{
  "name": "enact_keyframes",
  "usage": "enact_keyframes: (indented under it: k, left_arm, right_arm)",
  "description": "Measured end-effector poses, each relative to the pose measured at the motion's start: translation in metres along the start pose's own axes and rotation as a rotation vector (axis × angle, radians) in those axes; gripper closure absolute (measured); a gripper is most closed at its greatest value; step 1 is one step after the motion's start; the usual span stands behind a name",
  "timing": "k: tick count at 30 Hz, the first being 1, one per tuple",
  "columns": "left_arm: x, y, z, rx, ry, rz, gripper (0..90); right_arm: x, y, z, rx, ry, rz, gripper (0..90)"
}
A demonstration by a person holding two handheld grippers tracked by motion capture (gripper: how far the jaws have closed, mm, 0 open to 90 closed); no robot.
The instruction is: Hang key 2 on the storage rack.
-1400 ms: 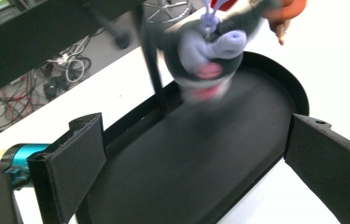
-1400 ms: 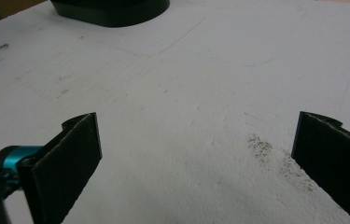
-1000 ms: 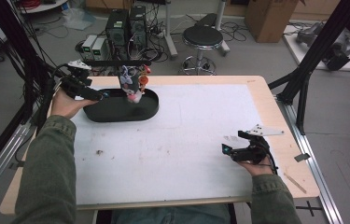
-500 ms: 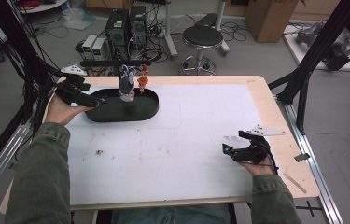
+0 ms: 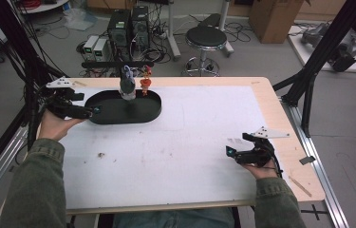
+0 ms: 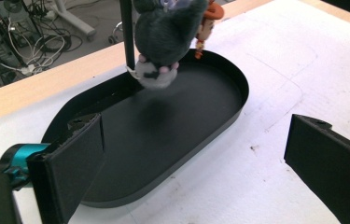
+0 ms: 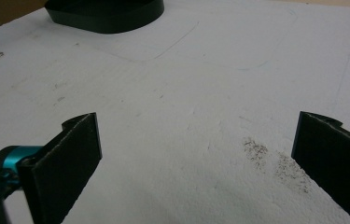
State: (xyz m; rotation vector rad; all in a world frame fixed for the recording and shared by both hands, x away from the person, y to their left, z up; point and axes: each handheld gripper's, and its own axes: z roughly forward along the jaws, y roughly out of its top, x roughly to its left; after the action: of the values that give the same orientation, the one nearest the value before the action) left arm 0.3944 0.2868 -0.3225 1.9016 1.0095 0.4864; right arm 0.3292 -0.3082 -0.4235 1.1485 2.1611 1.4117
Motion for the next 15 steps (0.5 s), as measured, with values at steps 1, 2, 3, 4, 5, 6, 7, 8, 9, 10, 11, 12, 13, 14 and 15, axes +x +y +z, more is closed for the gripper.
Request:
enact_keyframes:
  k: [1, 2, 3, 4, 5, 6, 7, 8, 9, 10, 11, 12, 13, 14, 15]
  left_arm:
    - [-0.001, -0.001, -0.002, -0.004, -0.003, -0.001, 5.8]
    - [-0.002, -0.003, -0.003, -0.016, -0.003, -0.008, 5.8]
    - [-0.002, -0.004, -0.005, -0.023, 0.002, -0.012, 5.8]
    - [-0.003, -0.006, -0.007, -0.028, 0.002, -0.014, 5.8]
    - [-0.003, -0.008, -0.009, -0.032, 0.001, -0.020, 5.8]
    - [-0.004, -0.010, -0.011, -0.033, 0.005, -0.022, 5.8]
    - [-0.005, -0.013, -0.013, -0.036, 0.012, -0.023, 5.8]
    - [-0.006, -0.015, -0.015, -0.044, 0.016, -0.025, 5.8]
    - [-0.007, -0.017, -0.017, -0.047, 0.017, -0.023, 5.8]
    - [-0.009, -0.021, -0.019, -0.055, 0.019, -0.024, 5.8]
    - [-0.009, -0.024, -0.021, -0.058, 0.022, -0.022, 5.8]
    - [-0.010, -0.027, -0.022, -0.058, 0.024, -0.021, 5.8]
    - [-0.011, -0.030, -0.024, -0.056, 0.030, -0.022, 5.8]
    - [-0.012, -0.033, -0.026, -0.062, 0.031, -0.022, 5.8]
    - [-0.013, -0.037, -0.027, -0.065, 0.026, -0.028, 5.8]
  right_arm:
    - [0.000, 0.000, 0.000, 0.001, 0.000, -0.002, 0.4]
    - [0.000, 0.000, 0.000, 0.001, 0.000, -0.002, 0.4]
    - [0.000, 0.000, 0.000, -0.001, 0.000, -0.005, 0.4]
    - [0.000, 0.000, -0.001, -0.002, 0.001, -0.005, 0.5]
    - [0.000, 0.000, -0.001, -0.002, 0.001, -0.005, 0.5]
    - [0.000, 0.000, -0.001, -0.001, 0.001, -0.004, 0.4]
    - [0.000, 0.000, -0.001, -0.002, 0.002, -0.001, 0.4]
    - [0.000, 0.000, -0.001, -0.002, 0.002, -0.001, 0.4]
    - [0.000, 0.000, -0.001, -0.001, 0.003, 0.000, 0.4]
    - [0.000, 0.000, -0.001, -0.002, 0.002, -0.001, 0.5]
    - [0.000, 0.000, -0.001, -0.001, 0.001, -0.003, 0.4]
    - [0.000, 0.000, -0.001, -0.001, 0.001, -0.003, 0.4]
    - [0.000, 0.000, -0.001, 0.000, 0.001, -0.002, 0.4]
    - [0.000, 0.000, -0.001, -0.001, 0.001, -0.005, 0.4]
    - [0.000, 0.000, -0.001, -0.001, 0.001, -0.005, 0.4]
